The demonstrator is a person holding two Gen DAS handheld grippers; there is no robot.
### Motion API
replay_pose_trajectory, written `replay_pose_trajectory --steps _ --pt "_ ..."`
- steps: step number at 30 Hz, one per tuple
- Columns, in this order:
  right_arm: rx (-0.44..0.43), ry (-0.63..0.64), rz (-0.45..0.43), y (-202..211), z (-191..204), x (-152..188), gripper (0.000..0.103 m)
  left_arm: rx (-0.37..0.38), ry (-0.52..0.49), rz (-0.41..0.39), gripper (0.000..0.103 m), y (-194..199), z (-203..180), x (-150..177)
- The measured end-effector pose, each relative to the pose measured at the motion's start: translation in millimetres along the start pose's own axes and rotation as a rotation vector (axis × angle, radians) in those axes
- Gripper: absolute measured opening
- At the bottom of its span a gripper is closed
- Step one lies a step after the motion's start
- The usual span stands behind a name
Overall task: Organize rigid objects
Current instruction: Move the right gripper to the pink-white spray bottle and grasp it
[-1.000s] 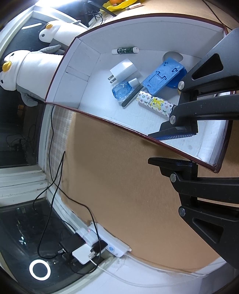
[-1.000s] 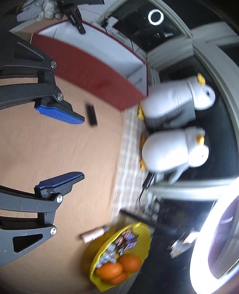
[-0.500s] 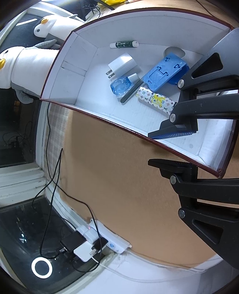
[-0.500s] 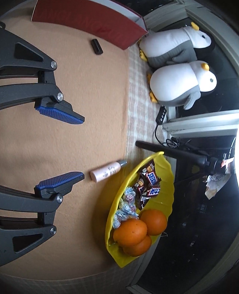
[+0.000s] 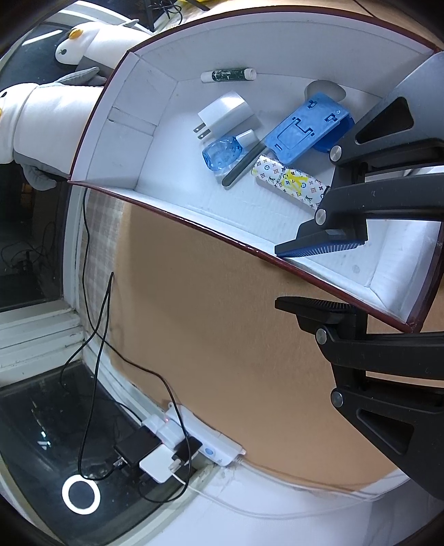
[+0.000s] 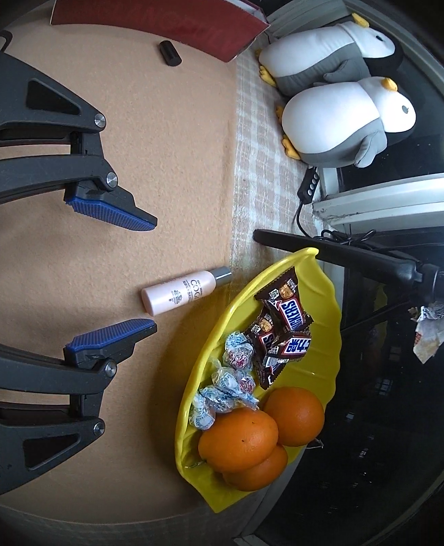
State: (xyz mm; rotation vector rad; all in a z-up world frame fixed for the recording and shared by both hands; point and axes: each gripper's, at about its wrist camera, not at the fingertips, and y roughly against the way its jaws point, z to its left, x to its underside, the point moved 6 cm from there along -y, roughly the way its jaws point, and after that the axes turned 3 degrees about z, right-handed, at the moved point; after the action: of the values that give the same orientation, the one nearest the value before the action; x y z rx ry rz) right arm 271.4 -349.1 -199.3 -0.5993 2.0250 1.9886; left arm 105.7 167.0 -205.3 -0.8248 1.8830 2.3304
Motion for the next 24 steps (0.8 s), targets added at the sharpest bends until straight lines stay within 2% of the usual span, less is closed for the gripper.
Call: replay_pose_trajectory --steps 14,24 --pt "-0.001 0.019 0.037 -20.3 -0.1 -14.2 0.04 -0.003 0.0 0.002 0.022 0.0 -1.2 0.1" --pt "0.002 0.041 0.062 -32.5 7.3 -18.5 0.027 -0.003 0.0 0.002 0.022 0.1 -1.5 0.0"
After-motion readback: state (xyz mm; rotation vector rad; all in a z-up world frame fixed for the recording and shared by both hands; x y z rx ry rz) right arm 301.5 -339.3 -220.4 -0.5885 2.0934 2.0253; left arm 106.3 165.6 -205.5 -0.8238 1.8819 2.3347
